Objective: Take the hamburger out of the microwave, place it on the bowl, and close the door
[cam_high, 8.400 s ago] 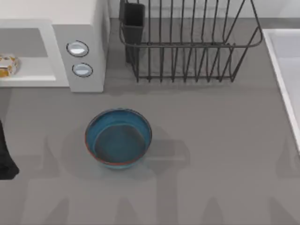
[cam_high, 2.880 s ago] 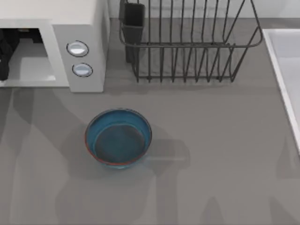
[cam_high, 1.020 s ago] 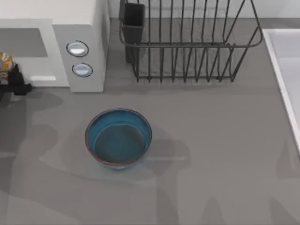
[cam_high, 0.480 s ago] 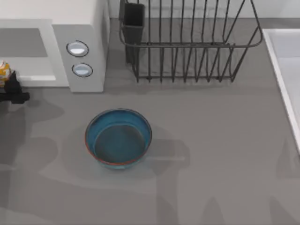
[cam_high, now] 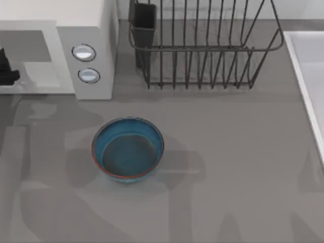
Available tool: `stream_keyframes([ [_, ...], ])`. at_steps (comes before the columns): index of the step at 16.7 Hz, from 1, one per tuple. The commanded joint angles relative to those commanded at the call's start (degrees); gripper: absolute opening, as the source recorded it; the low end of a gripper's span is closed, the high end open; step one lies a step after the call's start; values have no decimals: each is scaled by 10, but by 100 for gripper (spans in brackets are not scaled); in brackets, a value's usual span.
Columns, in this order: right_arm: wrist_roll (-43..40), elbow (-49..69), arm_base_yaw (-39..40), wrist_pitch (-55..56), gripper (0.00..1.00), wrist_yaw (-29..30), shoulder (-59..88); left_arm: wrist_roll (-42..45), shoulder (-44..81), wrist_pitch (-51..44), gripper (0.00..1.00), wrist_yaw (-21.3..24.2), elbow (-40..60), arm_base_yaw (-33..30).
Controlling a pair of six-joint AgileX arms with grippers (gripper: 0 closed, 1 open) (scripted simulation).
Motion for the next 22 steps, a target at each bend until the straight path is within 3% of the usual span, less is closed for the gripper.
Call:
stream_keyframes([
  [8,0,0,0,0,100,0,0,2,-38,-45,0,0,-1,0],
  [12,0,0,0,0,100,0,0,43,-31,-105,0,0,27,-23],
  [16,0,0,0,0,100,0,0,137,-17,-262,0,0,92,-77],
  [22,0,0,0,0,100,0,0,330,-1,-615,0,-2,215,-188],
])
